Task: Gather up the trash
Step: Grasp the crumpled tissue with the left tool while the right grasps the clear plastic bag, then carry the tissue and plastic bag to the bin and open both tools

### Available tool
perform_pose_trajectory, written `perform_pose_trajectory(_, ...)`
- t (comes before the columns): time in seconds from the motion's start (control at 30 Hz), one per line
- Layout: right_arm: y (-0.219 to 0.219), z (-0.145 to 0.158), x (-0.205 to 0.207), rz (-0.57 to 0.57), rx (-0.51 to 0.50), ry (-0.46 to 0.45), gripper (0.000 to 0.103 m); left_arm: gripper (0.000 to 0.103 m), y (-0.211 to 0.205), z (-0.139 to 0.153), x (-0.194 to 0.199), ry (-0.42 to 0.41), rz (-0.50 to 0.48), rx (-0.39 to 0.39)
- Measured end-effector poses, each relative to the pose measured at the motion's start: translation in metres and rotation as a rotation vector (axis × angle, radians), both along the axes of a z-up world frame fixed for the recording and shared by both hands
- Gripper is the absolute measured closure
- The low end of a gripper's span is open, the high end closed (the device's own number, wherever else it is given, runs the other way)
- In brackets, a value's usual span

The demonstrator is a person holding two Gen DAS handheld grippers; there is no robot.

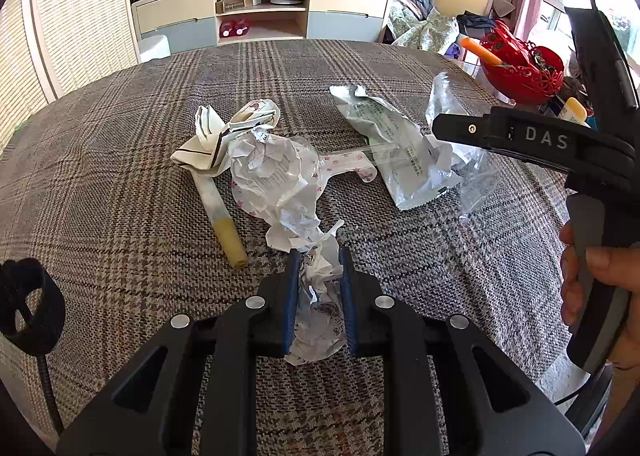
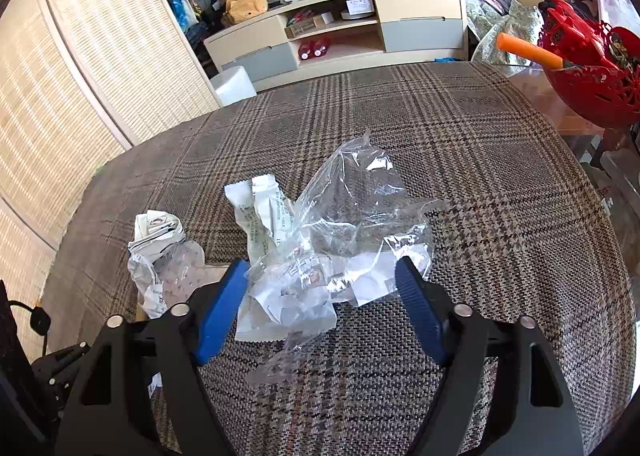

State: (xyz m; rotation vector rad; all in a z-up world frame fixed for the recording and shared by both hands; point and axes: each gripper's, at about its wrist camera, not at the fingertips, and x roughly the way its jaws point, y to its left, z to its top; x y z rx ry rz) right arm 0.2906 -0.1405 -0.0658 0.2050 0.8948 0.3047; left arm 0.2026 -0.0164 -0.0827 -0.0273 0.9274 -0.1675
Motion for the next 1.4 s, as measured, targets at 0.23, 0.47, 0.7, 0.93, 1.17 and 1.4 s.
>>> perform_pose_trajectory(0.23,-0.009,0.004,-0.005,-0.015,0.023,-0.018,0.069,0.085,-0.001,0.001,-0.002,0.001,-0.005,0.0)
perform_pose_trajectory(0.47,-0.017,0.019,-0.022,-0.017,0.021,-0.032,0.07,0.085,-0.001,0.009,-0.016,-0.012,-0.007,0.004)
perform_pose_trajectory(0.7,-0.021,0.065,-0.061,0.008,0.008,-0.097,0.087,0.085,-0.003,0.034,-0.045,-0.053,-0.025,-0.016)
perform_pose_trajectory(0.93,-0.018,0.071,-0.103,0.033,0.003,-0.088,0.101,0.085,-0.009,0.046,-0.084,-0.074,-0.039,-0.033)
perform_pose_trajectory(1.17,-0.025,0.044,-0.111,0.002,-0.015,-0.02,0.097,0.085,-0.007,0.039,-0.108,-0.057,-0.041,-0.061)
perform_pose_trajectory(1.4,-0.023,0.031,-0.097,-0.019,-0.031,-0.017,0.016,0.085,-0.008,0.036,-0.105,-0.048,-0.041,-0.076)
